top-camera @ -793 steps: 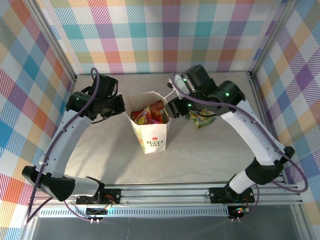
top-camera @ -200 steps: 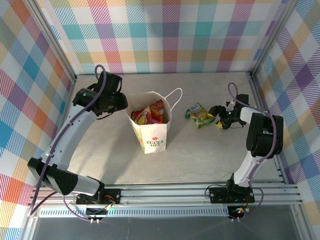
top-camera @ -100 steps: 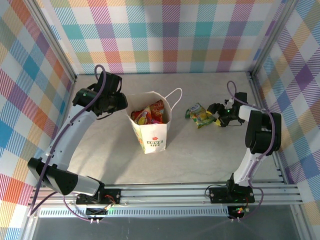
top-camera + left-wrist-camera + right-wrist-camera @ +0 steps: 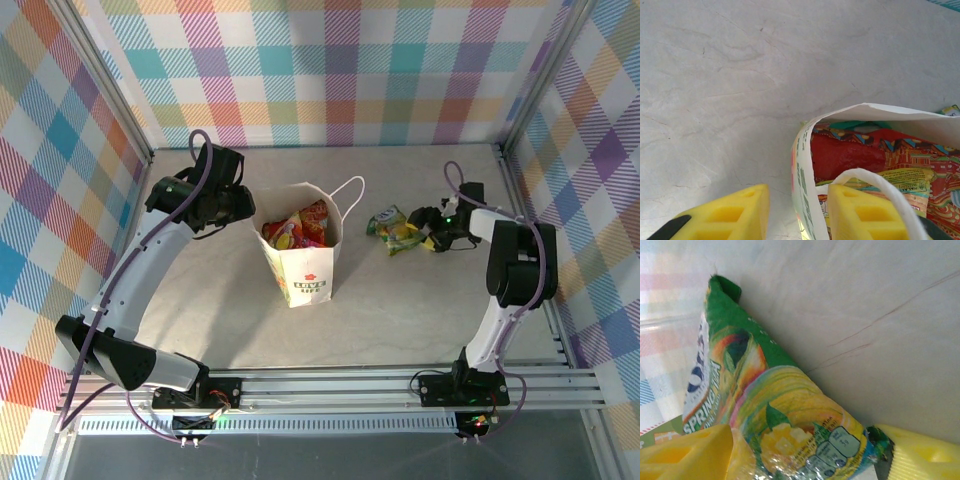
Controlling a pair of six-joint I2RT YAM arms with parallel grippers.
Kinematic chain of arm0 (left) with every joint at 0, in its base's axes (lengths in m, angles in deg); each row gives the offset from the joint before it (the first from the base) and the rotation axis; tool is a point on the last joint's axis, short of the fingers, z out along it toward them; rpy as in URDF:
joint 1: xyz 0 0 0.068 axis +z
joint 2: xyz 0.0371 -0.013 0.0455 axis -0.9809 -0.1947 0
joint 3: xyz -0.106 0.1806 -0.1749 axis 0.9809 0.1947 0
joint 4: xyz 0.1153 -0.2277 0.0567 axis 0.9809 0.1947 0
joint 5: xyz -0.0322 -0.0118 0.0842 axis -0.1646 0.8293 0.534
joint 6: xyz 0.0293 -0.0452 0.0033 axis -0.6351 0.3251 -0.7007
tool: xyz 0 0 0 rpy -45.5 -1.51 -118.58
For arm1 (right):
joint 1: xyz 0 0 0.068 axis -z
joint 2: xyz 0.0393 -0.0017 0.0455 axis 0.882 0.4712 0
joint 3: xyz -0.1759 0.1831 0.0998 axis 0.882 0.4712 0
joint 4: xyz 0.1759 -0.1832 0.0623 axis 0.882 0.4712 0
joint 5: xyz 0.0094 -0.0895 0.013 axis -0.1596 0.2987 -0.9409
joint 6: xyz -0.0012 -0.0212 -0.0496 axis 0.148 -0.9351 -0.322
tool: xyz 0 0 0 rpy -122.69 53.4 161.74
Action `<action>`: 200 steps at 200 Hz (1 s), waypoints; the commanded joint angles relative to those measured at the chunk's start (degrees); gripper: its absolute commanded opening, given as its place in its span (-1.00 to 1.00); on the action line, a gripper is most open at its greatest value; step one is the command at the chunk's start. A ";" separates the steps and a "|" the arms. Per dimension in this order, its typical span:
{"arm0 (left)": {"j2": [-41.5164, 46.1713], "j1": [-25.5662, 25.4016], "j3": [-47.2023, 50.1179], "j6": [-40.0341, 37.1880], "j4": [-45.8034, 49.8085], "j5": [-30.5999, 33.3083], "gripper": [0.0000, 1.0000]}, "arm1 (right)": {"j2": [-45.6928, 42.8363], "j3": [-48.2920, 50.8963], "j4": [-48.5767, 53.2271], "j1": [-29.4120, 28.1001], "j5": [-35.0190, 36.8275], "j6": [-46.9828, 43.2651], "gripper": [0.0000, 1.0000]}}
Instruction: Place the snacks into the paper bag
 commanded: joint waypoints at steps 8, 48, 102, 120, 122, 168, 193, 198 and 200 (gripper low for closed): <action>1.62 0.48 1.18 0.51 0.92 0.30 -0.29 | 1.35 -2.19 1.68 -2.29 1.52 0.98 0.39; 3.60 0.57 2.22 0.34 1.55 1.69 -0.27 | 2.45 -3.27 4.09 -2.80 4.37 -0.04 0.21; 4.76 0.57 3.28 0.72 1.31 2.46 -0.26 | 5.57 -8.05 9.62 -5.92 10.09 -2.37 -0.14; 4.58 0.57 3.41 0.77 1.07 2.09 -0.26 | 6.14 -9.04 10.71 -6.17 11.52 -2.43 -0.37; 4.55 0.57 3.39 0.77 1.11 2.07 -0.26 | 6.16 -9.13 10.84 -6.19 11.65 -2.43 -0.39; 4.57 0.57 3.20 0.38 1.56 2.30 -0.26 | 5.23 -9.64 12.72 -6.23 13.73 -2.92 -0.76; 4.73 0.57 3.12 0.49 1.43 2.43 -0.26 | 3.79 -9.85 14.17 -6.18 14.60 -4.02 -0.87; 4.76 0.57 3.15 0.44 1.31 2.35 -0.26 | 3.44 -9.95 14.55 -6.15 14.92 -4.31 -0.88; 4.82 0.57 3.17 0.45 1.30 2.37 -0.26 | 3.27 -9.89 14.67 -6.19 15.10 -4.39 -0.89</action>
